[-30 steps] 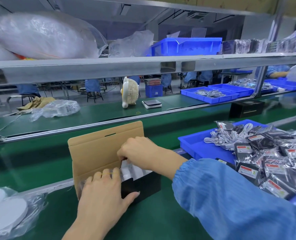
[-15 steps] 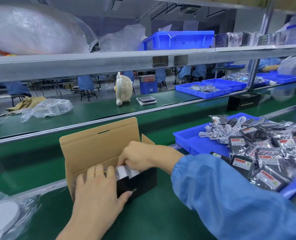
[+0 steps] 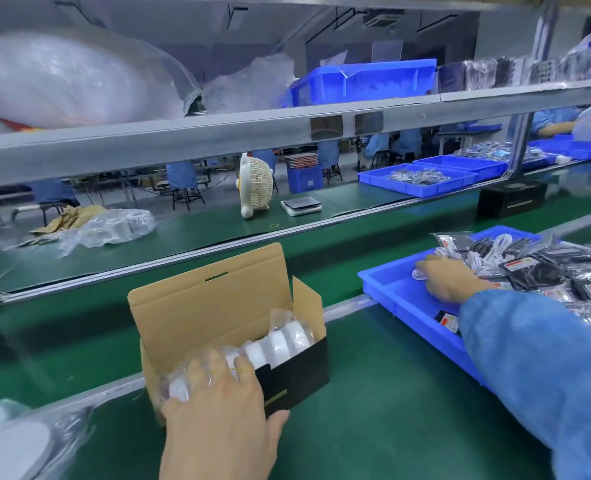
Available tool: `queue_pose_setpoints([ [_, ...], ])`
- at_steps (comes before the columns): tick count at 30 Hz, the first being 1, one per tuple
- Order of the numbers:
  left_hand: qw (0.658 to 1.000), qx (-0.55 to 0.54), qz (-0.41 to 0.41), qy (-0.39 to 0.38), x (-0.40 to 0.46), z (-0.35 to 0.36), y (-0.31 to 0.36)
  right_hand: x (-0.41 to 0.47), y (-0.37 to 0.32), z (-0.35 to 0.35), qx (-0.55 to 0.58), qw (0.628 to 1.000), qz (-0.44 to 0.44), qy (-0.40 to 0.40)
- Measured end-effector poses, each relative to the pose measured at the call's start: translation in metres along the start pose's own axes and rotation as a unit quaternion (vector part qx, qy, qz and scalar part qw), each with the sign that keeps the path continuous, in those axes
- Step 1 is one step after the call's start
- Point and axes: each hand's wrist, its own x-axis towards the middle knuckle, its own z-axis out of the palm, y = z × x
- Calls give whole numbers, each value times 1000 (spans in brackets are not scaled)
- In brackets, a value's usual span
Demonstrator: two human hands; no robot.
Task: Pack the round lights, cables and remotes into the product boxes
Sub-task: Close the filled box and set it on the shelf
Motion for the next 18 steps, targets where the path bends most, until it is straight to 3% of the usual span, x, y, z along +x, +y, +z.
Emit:
queue_pose_setpoints([
  [5, 1000, -3, 5, 16, 11, 12, -4, 4, 0, 12, -90, 994, -14, 60],
  [8, 999, 5, 22, 39, 15, 17, -7, 1, 2, 8, 58, 986, 6, 154],
  [11, 998, 21, 25, 47, 17, 19, -6, -11, -1, -18, 310, 911, 41, 270],
  [13, 998, 21, 29, 51, 19, 22, -5, -27, -14, -49, 480, 818, 32, 315],
  [16, 998, 11, 30, 55, 21, 26, -4, -68, -53, -97, 660, 710, -68, 235],
  [18, 998, 3, 33, 52, 22, 29, -2, -96, -92, -118, 678, 707, -153, 130],
])
